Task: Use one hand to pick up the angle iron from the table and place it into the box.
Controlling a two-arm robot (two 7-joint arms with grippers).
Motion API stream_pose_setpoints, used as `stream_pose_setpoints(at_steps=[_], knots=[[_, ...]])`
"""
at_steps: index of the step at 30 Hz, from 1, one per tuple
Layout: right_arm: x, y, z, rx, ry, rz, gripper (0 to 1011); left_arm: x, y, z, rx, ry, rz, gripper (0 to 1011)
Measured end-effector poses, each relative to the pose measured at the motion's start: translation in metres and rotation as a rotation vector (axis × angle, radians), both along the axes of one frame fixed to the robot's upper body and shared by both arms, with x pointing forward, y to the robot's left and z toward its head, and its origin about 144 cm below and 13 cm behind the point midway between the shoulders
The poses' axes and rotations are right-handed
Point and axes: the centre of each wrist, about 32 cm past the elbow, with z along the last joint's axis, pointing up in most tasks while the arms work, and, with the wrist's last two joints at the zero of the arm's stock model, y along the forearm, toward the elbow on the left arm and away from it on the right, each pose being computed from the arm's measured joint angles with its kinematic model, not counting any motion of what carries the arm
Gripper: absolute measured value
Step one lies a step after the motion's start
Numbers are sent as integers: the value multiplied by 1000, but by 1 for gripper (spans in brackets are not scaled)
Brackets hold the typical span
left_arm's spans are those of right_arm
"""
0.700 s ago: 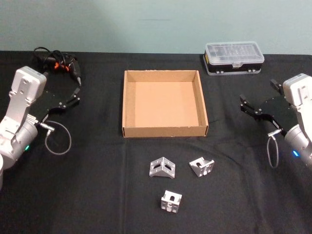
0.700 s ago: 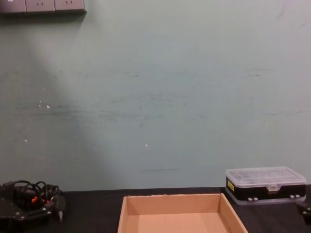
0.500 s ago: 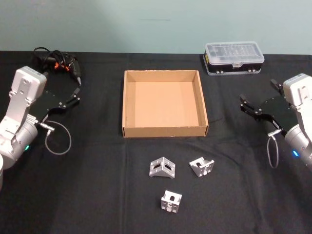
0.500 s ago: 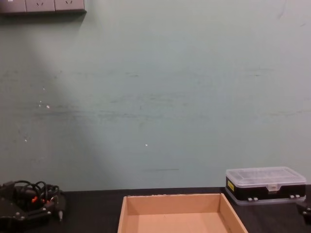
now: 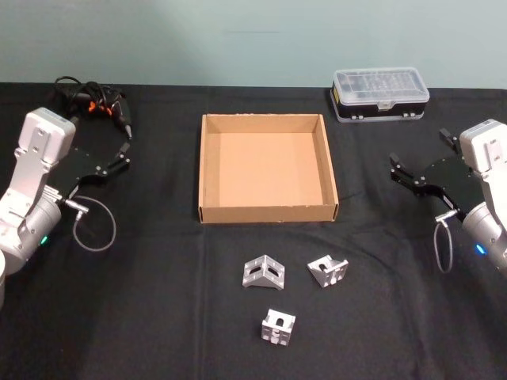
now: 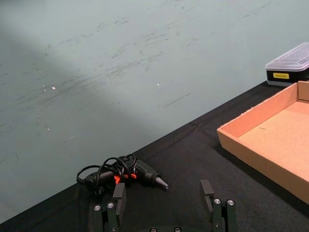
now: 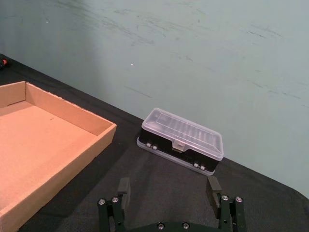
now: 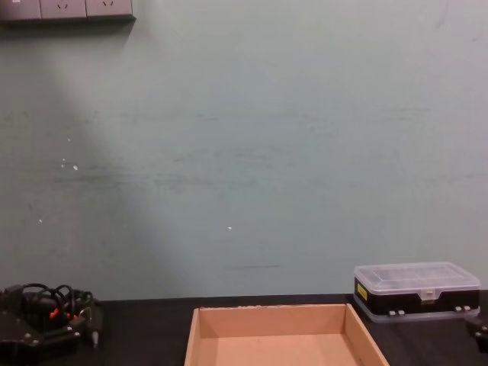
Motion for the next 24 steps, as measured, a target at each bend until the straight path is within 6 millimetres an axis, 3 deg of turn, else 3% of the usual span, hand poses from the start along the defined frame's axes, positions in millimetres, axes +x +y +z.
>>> stream_pose_setpoints(at_steps=[24], knots=[[0, 0, 0, 0, 0, 0, 1003, 0, 0, 0, 0, 0, 0, 1000]])
